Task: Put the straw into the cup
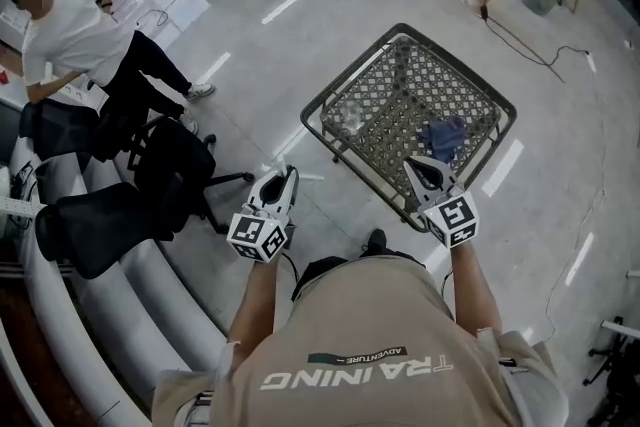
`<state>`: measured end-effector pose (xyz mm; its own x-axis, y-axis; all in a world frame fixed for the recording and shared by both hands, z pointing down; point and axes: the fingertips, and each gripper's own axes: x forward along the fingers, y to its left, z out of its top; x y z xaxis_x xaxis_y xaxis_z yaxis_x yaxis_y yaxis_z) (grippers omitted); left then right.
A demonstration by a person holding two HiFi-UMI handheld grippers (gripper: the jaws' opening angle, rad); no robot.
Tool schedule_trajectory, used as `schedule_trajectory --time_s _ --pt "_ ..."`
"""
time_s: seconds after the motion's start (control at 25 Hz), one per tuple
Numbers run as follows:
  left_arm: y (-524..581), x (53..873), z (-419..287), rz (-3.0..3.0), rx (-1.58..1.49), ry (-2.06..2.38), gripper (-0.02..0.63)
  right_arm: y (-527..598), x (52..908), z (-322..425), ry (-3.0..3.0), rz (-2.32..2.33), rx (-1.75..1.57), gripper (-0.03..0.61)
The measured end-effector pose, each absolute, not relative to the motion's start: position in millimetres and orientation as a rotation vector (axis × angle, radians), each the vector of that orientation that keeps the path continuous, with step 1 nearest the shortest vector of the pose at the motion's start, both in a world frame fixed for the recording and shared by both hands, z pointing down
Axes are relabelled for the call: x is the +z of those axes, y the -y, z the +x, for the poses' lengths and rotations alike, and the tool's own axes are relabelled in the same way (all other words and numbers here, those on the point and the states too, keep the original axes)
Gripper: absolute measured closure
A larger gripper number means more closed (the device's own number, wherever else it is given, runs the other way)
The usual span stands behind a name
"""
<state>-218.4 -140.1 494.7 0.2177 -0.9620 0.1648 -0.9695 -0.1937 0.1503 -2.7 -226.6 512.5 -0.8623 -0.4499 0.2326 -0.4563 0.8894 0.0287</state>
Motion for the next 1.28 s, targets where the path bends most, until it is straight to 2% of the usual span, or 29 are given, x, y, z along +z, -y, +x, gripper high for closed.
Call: schedule_trajectory --time_s 0.52,1.28 --pt "216.5 508.7 -239.6 2.284 0.028 1.745 0.569 267.9 529.6 -22.0 2.78 0.674 0.114 0.561" --pt "342.5 505.5 -279.3 2.536 0.03 1.379 0.569 329.3 516.5 -82.5 2.712 1.005 0.142 0.561"
